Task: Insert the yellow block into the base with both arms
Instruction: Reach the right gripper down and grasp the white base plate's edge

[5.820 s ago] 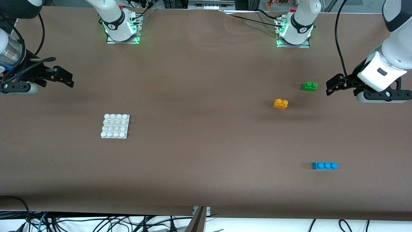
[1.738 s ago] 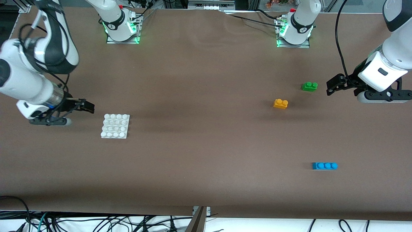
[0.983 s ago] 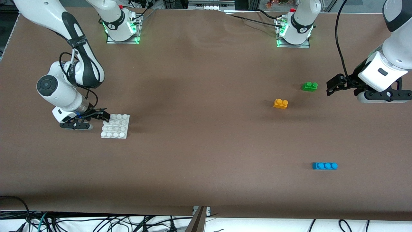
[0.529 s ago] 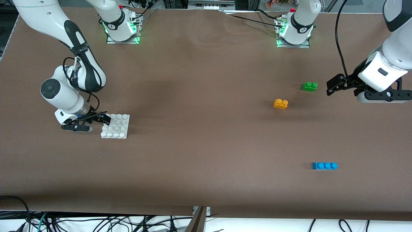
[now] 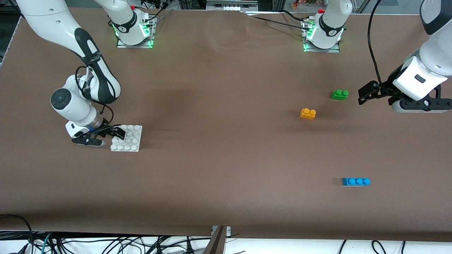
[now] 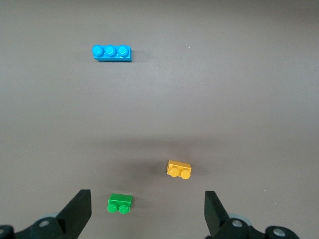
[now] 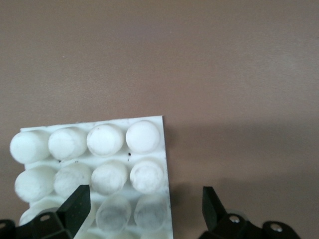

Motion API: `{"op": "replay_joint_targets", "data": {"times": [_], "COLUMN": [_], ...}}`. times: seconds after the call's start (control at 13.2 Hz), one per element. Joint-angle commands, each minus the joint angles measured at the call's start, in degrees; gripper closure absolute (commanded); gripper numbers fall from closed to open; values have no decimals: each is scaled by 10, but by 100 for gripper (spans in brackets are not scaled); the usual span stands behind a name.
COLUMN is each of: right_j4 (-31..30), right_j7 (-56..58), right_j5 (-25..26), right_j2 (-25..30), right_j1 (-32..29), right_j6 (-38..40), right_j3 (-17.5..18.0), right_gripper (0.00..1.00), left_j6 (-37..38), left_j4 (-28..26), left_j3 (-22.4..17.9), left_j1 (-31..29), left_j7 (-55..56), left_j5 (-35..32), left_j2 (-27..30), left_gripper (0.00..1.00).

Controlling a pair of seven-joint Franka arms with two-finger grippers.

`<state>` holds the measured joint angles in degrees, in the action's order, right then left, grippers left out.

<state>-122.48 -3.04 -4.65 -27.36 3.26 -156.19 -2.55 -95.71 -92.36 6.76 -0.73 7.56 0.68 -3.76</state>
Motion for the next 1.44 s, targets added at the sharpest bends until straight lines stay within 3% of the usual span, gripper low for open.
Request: {"op": "replay_joint_targets", "data": {"times": [0.0, 0.23, 0.6, 0.98, 1.36], "right_j4": [3, 3, 3, 2, 4], "right_j7": [10, 11, 11, -3, -91], "right_j5": [-13, -13, -13, -14, -14], "right_j2": [-9, -10, -14, -28, -28], "right_j1": [0, -1, -3, 1, 24], "right_j6": [-16, -17, -29, -60, -63], "right_j3": [3, 3, 18, 48, 77], "right_gripper": [1, 4, 30, 30, 30], "left_j6": [12, 11, 12, 12, 11], "left_j4": [20, 20, 20, 20, 20], "left_j3": [3, 3, 3, 3, 3], "left_j1": [-3, -3, -3, -3, -3], "left_j7": [-6, -6, -6, -6, -6], "left_j5": [-2, -2, -1, -1, -1], "left_j2": [-9, -9, -9, -9, -10], "left_gripper": [0, 0, 0, 0, 0]}}
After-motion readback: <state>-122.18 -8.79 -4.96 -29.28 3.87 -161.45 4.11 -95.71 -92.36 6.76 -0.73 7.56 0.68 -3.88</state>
